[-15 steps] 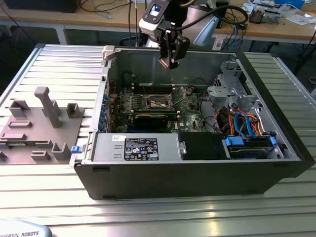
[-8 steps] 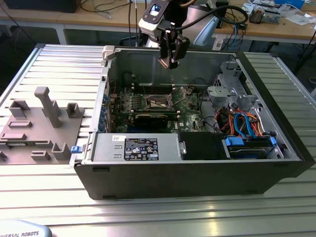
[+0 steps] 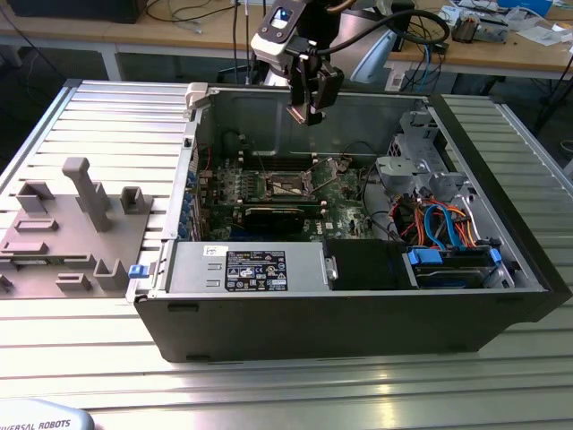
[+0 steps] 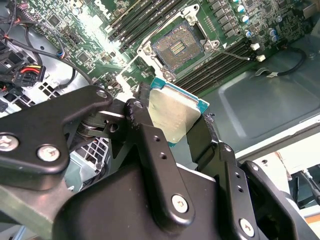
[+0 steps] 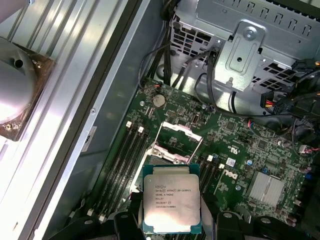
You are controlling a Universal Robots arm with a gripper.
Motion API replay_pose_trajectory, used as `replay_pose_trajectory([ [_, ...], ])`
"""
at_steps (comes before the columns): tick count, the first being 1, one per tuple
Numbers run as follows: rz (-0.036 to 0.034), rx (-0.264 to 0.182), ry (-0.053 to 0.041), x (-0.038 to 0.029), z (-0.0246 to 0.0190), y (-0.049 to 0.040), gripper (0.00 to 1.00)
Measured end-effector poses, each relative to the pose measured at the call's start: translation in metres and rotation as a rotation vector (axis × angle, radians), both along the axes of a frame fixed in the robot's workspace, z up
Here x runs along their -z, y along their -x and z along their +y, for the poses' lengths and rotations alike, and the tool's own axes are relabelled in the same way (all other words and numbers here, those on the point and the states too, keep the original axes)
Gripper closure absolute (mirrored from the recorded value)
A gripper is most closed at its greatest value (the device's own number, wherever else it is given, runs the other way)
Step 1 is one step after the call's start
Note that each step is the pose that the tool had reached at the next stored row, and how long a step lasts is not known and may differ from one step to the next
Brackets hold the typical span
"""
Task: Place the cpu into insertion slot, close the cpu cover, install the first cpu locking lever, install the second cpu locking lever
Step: 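Place the cpu into insertion slot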
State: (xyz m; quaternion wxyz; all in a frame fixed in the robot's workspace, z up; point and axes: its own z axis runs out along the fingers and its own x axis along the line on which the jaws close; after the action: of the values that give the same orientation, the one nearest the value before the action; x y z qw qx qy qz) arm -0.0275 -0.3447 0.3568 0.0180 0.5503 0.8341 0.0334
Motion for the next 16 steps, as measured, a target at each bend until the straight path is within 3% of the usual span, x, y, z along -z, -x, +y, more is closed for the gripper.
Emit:
replay_pose_trajectory([
  [16,0.0000,0.016,0.0000,0.0000,0.0000,0.0000,0.46],
])
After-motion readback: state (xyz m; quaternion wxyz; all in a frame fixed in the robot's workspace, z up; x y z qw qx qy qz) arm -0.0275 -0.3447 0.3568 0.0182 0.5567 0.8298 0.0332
